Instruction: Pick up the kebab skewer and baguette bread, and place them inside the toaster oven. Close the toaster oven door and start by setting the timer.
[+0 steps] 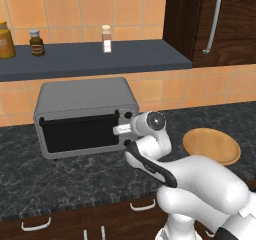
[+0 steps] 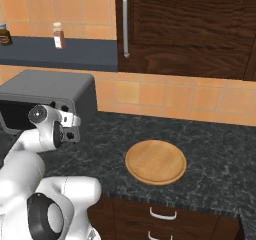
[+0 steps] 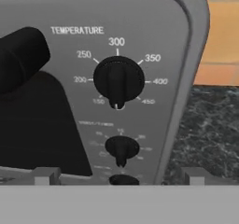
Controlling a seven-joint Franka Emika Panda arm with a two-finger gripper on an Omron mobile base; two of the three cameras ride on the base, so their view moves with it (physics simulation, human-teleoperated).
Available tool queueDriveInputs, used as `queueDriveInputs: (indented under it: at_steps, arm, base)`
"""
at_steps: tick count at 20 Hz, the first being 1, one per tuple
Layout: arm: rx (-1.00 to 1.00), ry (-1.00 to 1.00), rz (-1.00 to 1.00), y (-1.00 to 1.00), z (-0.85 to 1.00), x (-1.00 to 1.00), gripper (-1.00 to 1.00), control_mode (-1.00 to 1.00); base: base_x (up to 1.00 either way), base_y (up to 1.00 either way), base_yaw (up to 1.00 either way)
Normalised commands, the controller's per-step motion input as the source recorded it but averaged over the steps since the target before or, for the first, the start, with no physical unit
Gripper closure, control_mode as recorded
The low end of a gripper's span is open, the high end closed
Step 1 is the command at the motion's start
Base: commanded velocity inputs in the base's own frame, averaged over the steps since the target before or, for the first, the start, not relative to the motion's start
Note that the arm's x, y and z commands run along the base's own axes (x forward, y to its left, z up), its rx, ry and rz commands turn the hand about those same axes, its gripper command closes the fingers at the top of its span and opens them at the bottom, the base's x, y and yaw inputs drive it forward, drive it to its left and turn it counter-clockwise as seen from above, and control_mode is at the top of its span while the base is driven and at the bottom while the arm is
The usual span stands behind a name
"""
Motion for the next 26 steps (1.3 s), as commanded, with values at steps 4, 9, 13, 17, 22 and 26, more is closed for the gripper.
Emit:
queueDriveInputs:
  at_steps: [4, 9, 13, 17, 22, 26]
  arm:
    - [0.0, 0.0, 0.0, 0.03, -0.02, 0.25, -1.0, -1.0]
    - [0.0, 0.0, 0.0, 0.0, -0.27, 0.11, -1.0, -1.0]
    - [0.0, 0.0, 0.0, 0.0, -0.21, 0.03, -1.0, -1.0]
    - [0.0, 0.0, 0.0, 0.0, -0.03, 0.12, -1.0, -1.0]
    - [0.0, 0.03, 0.0, 0.0, 0.0, 0.11, -1.0, -1.0]
    - [0.0, 0.01, 0.0, 0.0, 0.0, 0.16, -1.0, -1.0]
  base:
    - [0.0, 0.0, 0.0]
    - [0.0, 0.0, 0.0]
    - [0.0, 0.0, 0.0]
    - [0.0, 0.0, 0.0]
    - [0.0, 0.0, 0.0]
    - [0.0, 0.0, 0.0]
